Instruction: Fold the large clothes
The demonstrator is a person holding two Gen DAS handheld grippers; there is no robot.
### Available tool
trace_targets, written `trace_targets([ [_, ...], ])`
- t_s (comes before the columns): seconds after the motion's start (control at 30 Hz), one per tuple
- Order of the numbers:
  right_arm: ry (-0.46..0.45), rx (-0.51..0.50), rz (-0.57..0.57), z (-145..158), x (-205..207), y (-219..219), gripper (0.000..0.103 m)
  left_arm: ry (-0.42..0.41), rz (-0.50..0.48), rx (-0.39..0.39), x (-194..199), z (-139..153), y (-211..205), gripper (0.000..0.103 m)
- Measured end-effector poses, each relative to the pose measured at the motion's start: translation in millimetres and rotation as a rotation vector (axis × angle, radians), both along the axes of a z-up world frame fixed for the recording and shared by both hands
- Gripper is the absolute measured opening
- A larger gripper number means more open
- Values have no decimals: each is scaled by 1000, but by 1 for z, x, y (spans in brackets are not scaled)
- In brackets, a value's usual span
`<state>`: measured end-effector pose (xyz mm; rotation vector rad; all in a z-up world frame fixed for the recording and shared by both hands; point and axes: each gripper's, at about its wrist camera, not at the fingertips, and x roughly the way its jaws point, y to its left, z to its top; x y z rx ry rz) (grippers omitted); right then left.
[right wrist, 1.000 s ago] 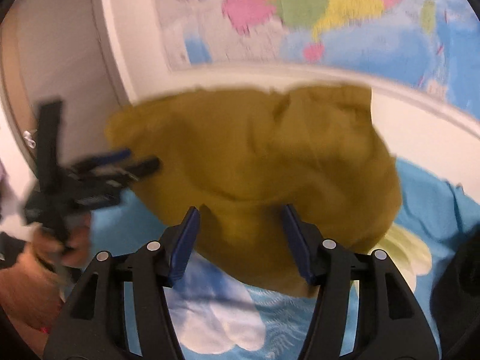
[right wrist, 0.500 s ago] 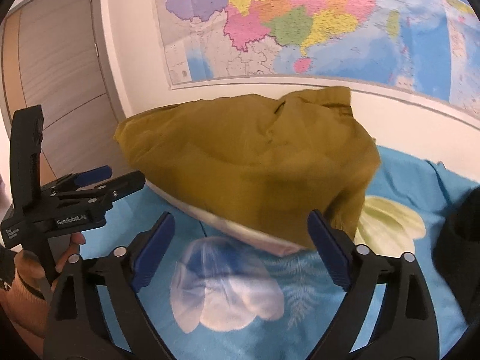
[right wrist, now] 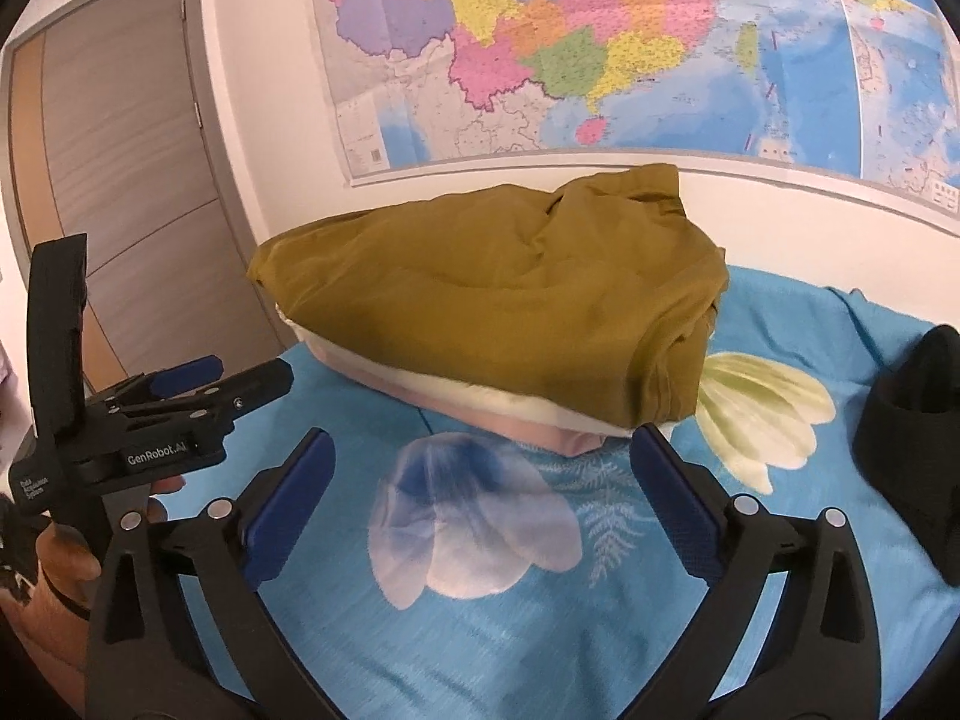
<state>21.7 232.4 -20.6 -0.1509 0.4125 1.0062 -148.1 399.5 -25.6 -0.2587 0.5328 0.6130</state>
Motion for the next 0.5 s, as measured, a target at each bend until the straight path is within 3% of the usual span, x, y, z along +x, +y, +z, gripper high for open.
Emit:
trace_targets([
  [0.5, -21, -5, -4, -7, -25, -14, 97, -4, 26, 30, -20, 5, -25, 96],
])
